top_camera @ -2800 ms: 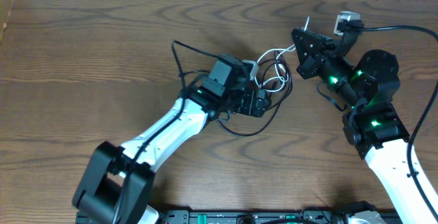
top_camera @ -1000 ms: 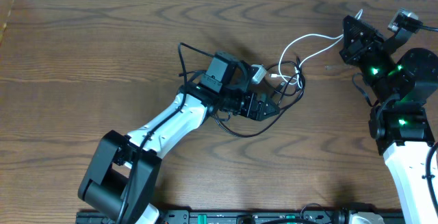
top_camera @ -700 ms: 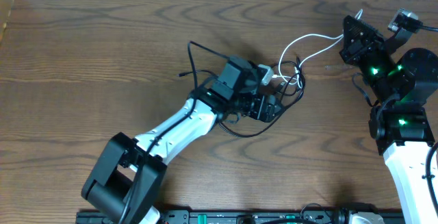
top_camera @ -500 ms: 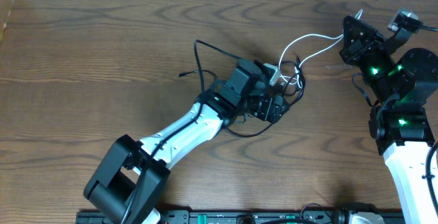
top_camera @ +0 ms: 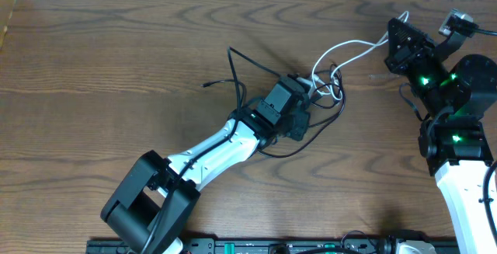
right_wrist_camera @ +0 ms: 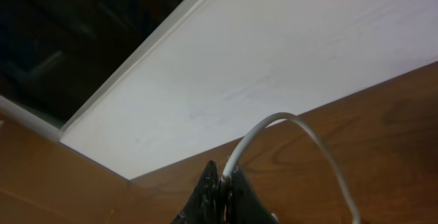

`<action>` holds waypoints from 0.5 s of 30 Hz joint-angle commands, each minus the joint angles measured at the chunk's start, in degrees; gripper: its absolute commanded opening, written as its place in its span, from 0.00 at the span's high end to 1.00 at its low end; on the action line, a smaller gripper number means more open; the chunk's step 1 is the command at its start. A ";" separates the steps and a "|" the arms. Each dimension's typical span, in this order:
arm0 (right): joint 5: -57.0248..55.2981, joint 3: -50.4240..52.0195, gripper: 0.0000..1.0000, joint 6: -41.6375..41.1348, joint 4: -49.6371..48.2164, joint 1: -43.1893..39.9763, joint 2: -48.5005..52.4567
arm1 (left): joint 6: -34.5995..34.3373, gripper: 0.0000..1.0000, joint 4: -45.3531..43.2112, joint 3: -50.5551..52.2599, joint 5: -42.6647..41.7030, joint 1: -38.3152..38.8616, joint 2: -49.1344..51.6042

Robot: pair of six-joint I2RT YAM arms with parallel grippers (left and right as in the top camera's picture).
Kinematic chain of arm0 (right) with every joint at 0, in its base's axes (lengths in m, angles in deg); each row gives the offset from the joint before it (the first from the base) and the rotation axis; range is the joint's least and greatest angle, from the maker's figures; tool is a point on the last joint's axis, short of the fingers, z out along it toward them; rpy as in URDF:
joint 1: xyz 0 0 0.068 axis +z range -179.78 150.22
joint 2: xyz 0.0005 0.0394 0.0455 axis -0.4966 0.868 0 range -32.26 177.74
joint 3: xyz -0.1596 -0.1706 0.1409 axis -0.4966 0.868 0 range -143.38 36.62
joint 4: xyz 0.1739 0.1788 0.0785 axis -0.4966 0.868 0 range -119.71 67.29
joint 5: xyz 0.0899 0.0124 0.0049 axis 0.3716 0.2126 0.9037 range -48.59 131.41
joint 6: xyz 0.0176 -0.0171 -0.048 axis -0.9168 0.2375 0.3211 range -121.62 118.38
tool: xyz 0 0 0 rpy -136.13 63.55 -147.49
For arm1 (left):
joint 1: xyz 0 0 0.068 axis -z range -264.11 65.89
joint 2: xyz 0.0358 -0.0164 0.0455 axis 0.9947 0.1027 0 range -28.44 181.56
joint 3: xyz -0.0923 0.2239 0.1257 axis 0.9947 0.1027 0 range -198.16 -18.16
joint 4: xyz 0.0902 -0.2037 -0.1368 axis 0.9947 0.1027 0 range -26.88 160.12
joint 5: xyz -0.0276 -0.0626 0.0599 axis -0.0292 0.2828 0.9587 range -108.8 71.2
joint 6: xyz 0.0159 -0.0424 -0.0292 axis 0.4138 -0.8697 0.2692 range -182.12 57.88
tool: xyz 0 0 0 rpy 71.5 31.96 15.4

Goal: Untangle cables

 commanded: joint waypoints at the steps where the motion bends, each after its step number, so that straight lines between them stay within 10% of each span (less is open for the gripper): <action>1: -1.53 -0.70 0.99 1.79 0.02 -1.07 -1.01 | 0.26 0.92 5.70 0.02 7.52 -1.95 -0.66; 15: -4.02 -0.70 0.99 1.84 5.09 -14.84 -1.01 | 0.26 0.93 23.58 0.02 12.04 -15.30 -1.18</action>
